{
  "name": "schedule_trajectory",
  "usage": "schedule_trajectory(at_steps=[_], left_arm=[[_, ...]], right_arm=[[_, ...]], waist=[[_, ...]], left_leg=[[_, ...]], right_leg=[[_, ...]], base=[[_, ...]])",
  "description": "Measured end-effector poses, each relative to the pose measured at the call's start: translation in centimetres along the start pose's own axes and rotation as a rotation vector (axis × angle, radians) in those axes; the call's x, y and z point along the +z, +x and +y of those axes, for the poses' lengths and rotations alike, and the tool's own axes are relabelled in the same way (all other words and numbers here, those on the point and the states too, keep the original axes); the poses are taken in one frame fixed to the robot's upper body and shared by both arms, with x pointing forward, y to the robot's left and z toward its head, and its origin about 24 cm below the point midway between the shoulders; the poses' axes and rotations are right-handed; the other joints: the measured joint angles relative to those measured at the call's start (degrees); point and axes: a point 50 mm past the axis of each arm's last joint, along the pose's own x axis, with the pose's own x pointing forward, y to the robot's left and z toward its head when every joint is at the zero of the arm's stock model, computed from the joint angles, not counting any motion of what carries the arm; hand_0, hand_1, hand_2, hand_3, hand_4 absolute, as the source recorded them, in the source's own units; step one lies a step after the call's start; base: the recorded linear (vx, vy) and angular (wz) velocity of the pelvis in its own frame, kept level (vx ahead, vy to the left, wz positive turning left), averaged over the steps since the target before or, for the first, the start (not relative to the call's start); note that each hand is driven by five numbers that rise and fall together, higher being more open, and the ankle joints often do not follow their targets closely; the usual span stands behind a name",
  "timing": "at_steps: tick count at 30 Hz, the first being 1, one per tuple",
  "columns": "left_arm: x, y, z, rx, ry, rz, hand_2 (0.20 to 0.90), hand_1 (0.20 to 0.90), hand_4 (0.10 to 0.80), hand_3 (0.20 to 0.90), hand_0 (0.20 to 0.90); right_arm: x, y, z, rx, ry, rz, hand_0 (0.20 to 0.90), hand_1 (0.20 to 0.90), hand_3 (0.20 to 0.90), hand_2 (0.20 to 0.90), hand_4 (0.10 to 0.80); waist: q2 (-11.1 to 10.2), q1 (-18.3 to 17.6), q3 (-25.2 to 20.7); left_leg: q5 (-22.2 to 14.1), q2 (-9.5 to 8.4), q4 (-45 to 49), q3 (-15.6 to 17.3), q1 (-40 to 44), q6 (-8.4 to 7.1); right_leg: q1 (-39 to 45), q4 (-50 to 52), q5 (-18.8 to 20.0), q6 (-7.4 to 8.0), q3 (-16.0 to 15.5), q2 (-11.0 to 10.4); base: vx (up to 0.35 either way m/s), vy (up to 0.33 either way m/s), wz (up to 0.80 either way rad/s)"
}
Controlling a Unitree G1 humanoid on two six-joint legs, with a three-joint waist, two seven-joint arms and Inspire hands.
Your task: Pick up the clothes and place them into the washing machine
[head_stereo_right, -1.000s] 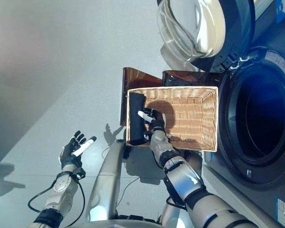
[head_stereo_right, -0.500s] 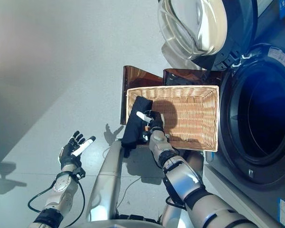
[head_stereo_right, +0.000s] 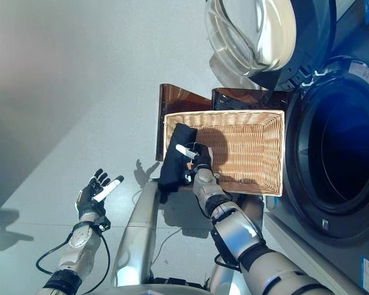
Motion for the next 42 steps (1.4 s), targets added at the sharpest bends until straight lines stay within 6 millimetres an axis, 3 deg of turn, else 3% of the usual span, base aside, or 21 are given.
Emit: schedule_trajectory(at_steps=[21, 22, 23, 24, 42], left_arm=[[-0.03, -0.01, 0.03, 0.001, -0.003, 0.002, 0.9, 0.9, 0.8, 0.9, 0.9], [-0.03, -0.01, 0.03, 0.002, -0.004, 0.002, 0.9, 0.9, 0.8, 0.9, 0.9], [-0.03, -0.01, 0.03, 0.002, -0.004, 0.002, 0.9, 0.9, 0.8, 0.9, 0.9], [-0.03, -0.01, 0.03, 0.002, -0.004, 0.002, 0.9, 0.9, 0.8, 0.9, 0.9], [-0.03, -0.02, 0.04, 0.003, -0.004, 0.002, 0.9, 0.9, 0.8, 0.9, 0.9]], right_arm=[[-0.05, -0.04, 0.14, 0.003, -0.005, -0.001, 0.9, 0.9, 0.9, 0.9, 0.8], [-0.05, -0.05, 0.17, 0.005, -0.013, -0.002, 0.499, 0.499, 0.499, 0.499, 0.514], [-0.05, -0.05, 0.19, 0.005, -0.014, -0.003, 0.395, 0.395, 0.395, 0.395, 0.439], [-0.05, -0.05, 0.19, 0.004, -0.015, -0.003, 0.2, 0.2, 0.2, 0.2, 0.3], [-0.16, -0.22, 0.82, 0.017, -0.056, -0.009, 0.2, 0.2, 0.2, 0.2, 0.3]], waist=[[0.0, -0.05, -0.02], [0.0, -0.07, -0.02], [0.0, -0.07, -0.03], [0.0, -0.07, -0.03], [-0.02, 0.03, -0.06]], left_leg=[[0.0, 0.0, -0.12, -0.01, 0.01, -0.01], [0.0, 0.01, -0.11, -0.01, 0.01, -0.01], [0.0, 0.01, -0.11, 0.0, 0.01, -0.01], [0.0, 0.01, -0.1, 0.0, 0.01, -0.01], [-0.03, 0.02, 0.03, 0.24, -0.01, -0.06]], right_leg=[[-0.04, -0.02, -0.01, 0.01, 0.01, 0.0], [-0.05, 0.0, 0.0, 0.01, 0.01, 0.01], [-0.06, 0.0, 0.0, 0.01, 0.01, 0.01], [-0.06, 0.0, 0.0, 0.01, 0.02, 0.01], [-0.67, 0.58, -0.04, -0.03, 0.45, 0.02]], base=[[0.0, 0.0, 0.0], [0.0, 0.0, 0.0], [0.0, 0.0, 0.0], [0.0, 0.0, 0.0], [0.0, 0.0, 0.0]])
